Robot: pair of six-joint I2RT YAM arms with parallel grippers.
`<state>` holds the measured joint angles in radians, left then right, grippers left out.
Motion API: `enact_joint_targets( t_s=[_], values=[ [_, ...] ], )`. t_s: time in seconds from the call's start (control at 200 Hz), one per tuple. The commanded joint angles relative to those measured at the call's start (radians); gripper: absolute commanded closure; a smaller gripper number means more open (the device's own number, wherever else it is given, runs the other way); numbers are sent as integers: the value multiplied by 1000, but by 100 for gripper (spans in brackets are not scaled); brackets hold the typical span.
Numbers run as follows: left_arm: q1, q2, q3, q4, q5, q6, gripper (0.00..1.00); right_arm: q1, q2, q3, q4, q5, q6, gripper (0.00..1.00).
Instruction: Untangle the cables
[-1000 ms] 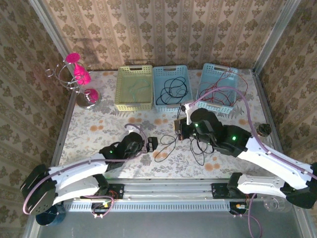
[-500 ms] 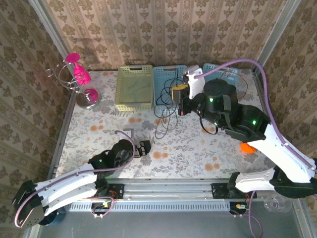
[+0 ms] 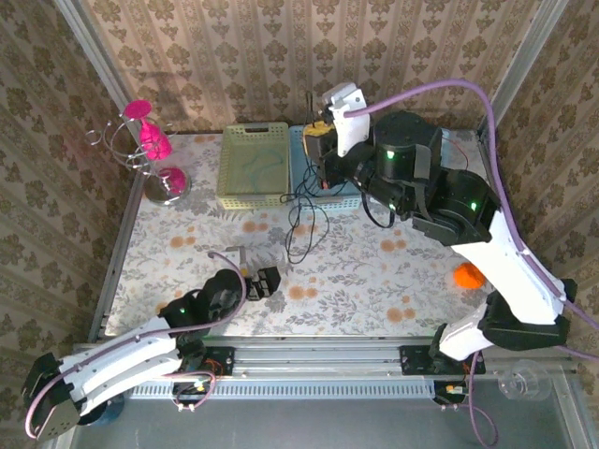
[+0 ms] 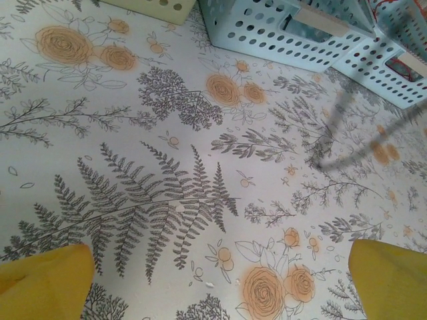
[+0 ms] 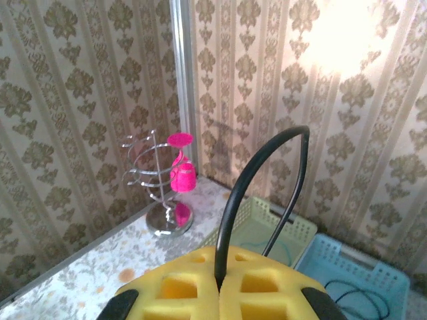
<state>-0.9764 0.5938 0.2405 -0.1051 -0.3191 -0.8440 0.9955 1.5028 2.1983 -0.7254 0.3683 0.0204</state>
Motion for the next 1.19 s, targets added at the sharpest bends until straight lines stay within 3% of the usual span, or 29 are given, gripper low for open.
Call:
enact_joint_targets(
  t_s=[0.0, 0.375, 0.525, 0.685, 0.88, 1.19],
  values=[
    [-7, -51, -20, -59, -26, -27, 1, -16, 50, 98, 12, 56, -93, 100],
    [-9, -241, -44, -191, -35, -62, 1, -235, 270, 403, 16, -117, -5, 100],
    [-10, -295, -46, -239, -31, -81, 1, -382, 322, 442, 80, -252, 137, 100],
    [-10, -326, -56, -252, -32, -95, 1, -455, 369, 444, 126, -282, 207, 100],
    [-10, -314, -63, -164, -15, -47, 1, -460, 400, 443, 83, -311, 216, 100],
    [-15, -84, -41, 275, 13, 275, 0, -353, 281, 421, 40, -287, 172, 100]
  ],
)
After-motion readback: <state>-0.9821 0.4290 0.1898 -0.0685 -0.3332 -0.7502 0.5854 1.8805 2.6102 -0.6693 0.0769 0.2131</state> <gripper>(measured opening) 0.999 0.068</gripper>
